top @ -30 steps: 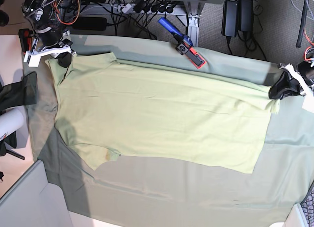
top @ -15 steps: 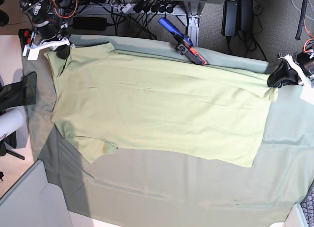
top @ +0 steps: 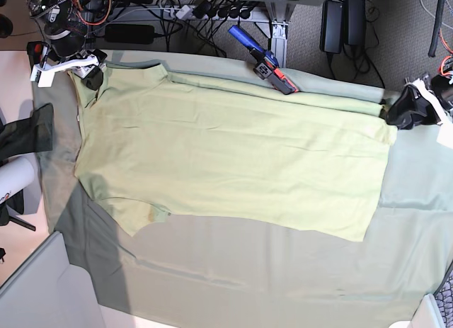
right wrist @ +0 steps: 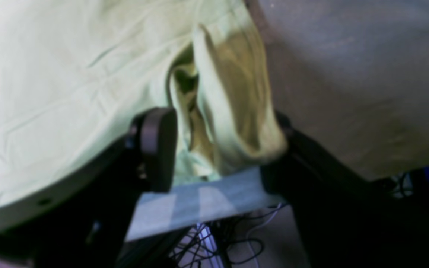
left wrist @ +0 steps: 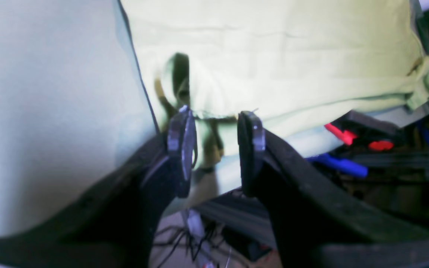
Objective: Fold the T-shirt properly
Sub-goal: 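Drag the shirt with both grippers to flatten it, then release, then grasp the shirt's side edge with both grippers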
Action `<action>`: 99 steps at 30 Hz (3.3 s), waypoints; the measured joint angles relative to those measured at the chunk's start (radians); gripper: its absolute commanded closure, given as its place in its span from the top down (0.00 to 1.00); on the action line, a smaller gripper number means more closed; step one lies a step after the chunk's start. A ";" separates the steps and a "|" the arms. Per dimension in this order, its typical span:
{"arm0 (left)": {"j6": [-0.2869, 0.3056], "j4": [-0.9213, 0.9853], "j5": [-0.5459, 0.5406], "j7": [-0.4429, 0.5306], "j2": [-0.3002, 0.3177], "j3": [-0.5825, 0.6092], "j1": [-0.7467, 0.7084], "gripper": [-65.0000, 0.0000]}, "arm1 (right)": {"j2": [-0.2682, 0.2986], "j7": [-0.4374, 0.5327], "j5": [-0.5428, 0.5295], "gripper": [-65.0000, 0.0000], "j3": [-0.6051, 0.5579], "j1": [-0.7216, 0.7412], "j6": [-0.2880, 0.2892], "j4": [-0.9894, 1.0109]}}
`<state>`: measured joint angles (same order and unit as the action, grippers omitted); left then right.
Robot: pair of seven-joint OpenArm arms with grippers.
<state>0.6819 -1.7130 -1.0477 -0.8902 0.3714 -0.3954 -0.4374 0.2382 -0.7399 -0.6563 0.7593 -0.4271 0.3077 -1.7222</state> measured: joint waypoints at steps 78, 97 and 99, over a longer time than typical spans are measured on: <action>-0.008 0.848 0.312 0.093 -0.111 0.291 0.853 0.00 | 0.159 0.276 0.276 0.53 -0.255 0.810 -0.027 0.827; -0.008 0.848 0.296 0.079 -0.111 0.291 0.853 0.00 | 0.159 0.356 0.358 0.02 -0.358 0.823 -0.027 0.859; -0.008 0.848 0.270 0.051 -0.110 0.291 0.853 0.00 | 0.158 0.371 0.359 0.00 -0.358 0.823 -0.026 0.859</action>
<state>0.6739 -0.8650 -0.7776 -0.8391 0.2611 -0.1040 0.4160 0.3962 -0.3691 -0.2974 0.4011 0.3958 0.2813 -0.8635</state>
